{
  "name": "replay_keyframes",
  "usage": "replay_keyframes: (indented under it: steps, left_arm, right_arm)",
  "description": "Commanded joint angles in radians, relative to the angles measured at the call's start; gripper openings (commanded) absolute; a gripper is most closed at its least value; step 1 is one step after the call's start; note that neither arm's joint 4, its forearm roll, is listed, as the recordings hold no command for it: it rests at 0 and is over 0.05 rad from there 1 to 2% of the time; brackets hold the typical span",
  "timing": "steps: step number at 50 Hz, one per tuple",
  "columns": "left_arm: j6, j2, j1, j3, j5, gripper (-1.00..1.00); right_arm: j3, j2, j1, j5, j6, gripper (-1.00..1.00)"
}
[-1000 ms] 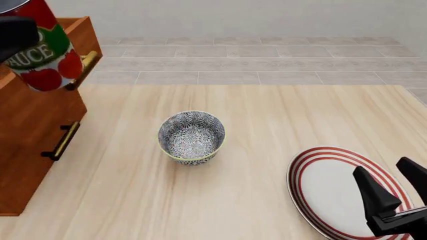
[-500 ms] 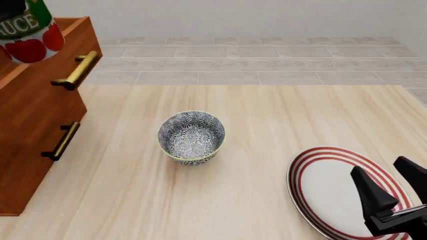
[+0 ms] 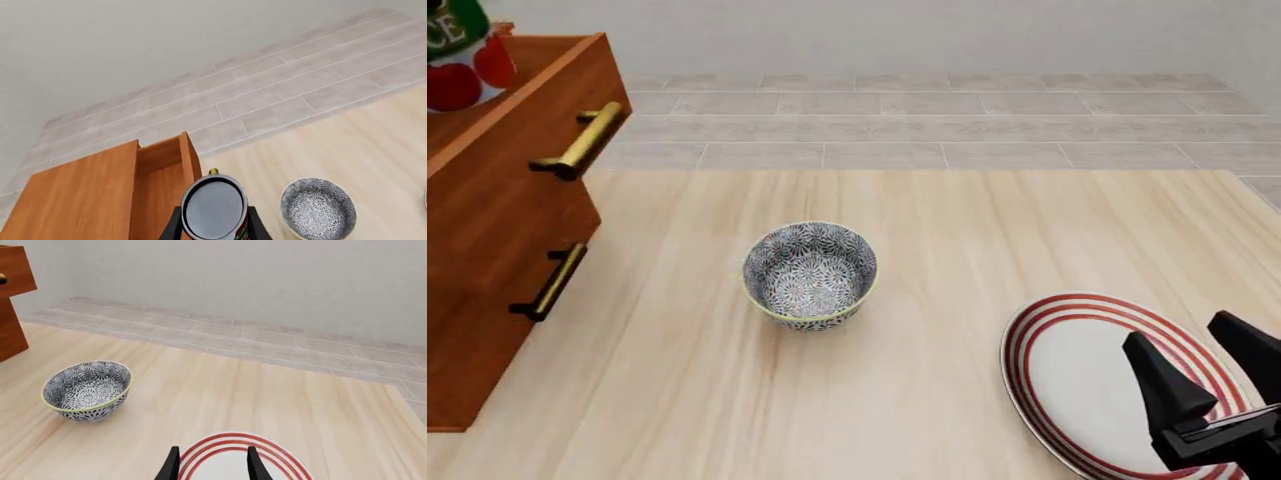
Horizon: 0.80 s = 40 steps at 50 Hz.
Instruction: Put the ketchup in the top drawer of the cabinet.
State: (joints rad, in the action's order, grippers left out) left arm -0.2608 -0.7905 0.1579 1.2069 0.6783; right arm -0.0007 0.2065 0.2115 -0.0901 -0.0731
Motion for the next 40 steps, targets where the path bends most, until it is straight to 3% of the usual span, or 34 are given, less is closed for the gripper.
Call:
replay_keyframes:
  steps: [1,15,21,40]
  left_arm:
    - [-0.034,-0.018,-0.062,-0.013,-0.026,-1.00]
    - [-0.040,-0.021,-0.093,-0.027,-0.034,-1.00]
    - [-0.068,-0.040,-0.130,-0.024,-0.033,-1.00]
    - [-0.066,-0.103,-0.223,-0.008,-0.047,-1.00]
  right_arm:
    - [0.000,0.012,0.002,-0.008,-0.001,1.00]
    - [0.000,0.021,0.007,-0.014,-0.004,1.00]
    - [0.000,0.025,0.009,-0.016,-0.004,1.00]
    - [0.000,0.050,0.012,-0.035,-0.005,1.00]
